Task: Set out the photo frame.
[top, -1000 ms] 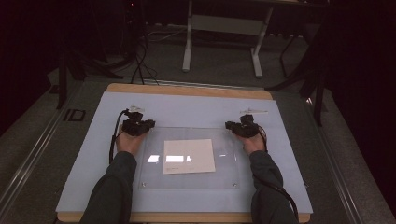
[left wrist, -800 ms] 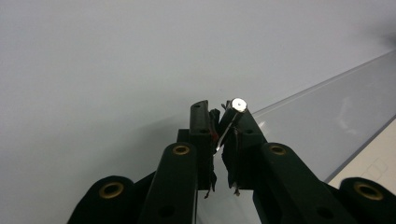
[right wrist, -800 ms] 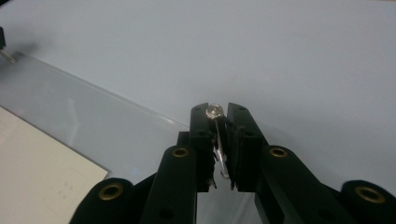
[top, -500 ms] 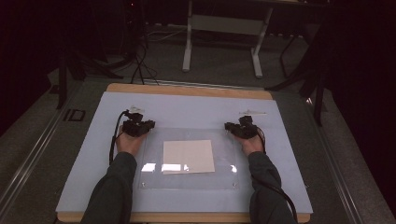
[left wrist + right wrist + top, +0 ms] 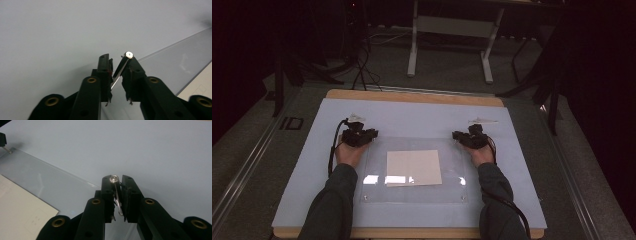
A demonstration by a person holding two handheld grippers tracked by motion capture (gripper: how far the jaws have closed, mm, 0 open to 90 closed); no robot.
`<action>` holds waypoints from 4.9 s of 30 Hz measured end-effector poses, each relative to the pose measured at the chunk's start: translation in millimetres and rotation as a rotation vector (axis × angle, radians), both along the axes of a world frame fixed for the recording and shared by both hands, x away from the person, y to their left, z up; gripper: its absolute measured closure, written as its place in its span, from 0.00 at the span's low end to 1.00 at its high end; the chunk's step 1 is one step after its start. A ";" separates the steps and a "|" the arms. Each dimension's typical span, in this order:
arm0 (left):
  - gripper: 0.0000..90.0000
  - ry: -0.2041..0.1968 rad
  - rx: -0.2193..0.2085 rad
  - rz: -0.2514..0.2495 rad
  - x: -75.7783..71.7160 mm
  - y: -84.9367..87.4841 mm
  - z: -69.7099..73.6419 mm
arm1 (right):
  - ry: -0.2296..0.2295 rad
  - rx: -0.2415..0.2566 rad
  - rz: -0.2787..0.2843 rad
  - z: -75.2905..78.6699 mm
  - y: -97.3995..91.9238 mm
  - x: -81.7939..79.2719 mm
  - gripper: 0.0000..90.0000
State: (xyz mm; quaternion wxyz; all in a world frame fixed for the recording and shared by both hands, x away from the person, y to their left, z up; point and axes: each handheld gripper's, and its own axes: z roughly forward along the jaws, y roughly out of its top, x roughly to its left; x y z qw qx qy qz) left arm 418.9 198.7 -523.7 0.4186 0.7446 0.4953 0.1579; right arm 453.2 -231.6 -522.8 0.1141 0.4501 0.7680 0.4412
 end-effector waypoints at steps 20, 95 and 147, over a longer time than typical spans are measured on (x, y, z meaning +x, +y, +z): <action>0.91 -0.141 -0.026 -0.037 -19.1 12.0 7.9 | -0.114 0.003 0.017 11.5 -11.7 -16.6 0.89; 0.96 0.052 -0.117 0.009 18.0 11.3 -2.6 | 0.068 0.075 -0.072 8.1 -2.8 22.0 0.94; 0.67 -0.172 0.051 -0.027 -33.5 34.3 10.0 | 0.114 0.125 -0.174 3.1 3.4 32.6 0.95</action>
